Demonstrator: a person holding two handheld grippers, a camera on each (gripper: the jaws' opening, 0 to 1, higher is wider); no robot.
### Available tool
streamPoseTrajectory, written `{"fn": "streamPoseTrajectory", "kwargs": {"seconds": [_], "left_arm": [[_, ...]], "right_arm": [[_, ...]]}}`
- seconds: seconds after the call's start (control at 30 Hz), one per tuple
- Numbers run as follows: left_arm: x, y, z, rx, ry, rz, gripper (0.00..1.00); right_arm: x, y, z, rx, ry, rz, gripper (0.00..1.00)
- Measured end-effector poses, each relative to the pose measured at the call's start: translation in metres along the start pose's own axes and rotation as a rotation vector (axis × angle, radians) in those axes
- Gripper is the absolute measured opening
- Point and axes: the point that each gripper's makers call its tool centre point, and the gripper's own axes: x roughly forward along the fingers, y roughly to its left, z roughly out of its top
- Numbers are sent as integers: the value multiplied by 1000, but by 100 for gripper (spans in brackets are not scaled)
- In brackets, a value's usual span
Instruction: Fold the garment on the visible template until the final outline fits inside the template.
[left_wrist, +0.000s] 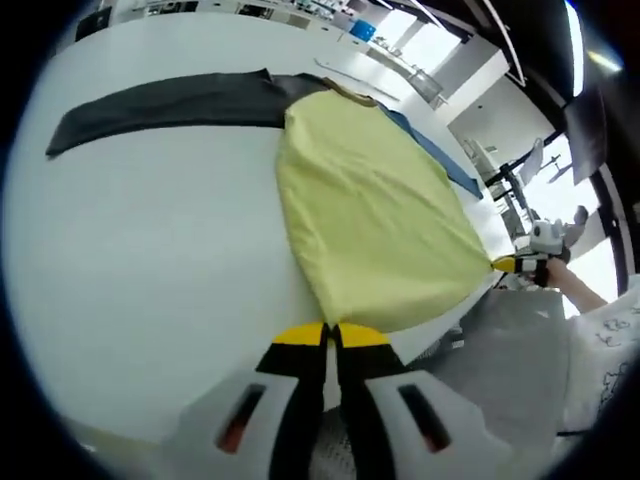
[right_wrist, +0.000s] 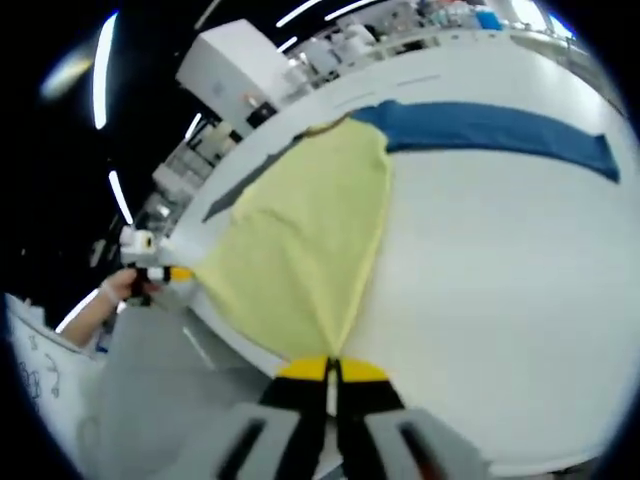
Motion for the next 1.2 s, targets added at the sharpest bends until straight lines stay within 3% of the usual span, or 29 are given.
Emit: {"fn": "streamPoseTrajectory", "kwargs": {"seconds": [0.13, 0.3, 0.47, 0.63, 0.97, 1.13, 1.2], "left_arm": [[3, 2, -12, -66, 65, -7, 0], [5, 1, -18, -131, 94, -13, 0], [6, -2, -22, -212, 115, -19, 0], [3, -6, -19, -294, 98, -59, 0], [6, -3, -26, -249, 122, -37, 0], [3, -6, -24, -144, 104, -52, 1], [0, -8, -25, -120, 103, -52, 6]], "right_arm": [[1, -1, -1, -18, 11, -9, 0], [1, -1, -2, -21, 16, -12, 0], [-1, 1, -1, -11, 5, -13, 0], [-5, 0, 1, -2, -10, -7, 0], [-1, -5, -1, -9, 3, -17, 0], [-1, -6, -1, -67, 9, -14, 0], [-4, -6, 3, -98, -8, -18, 8]]}}
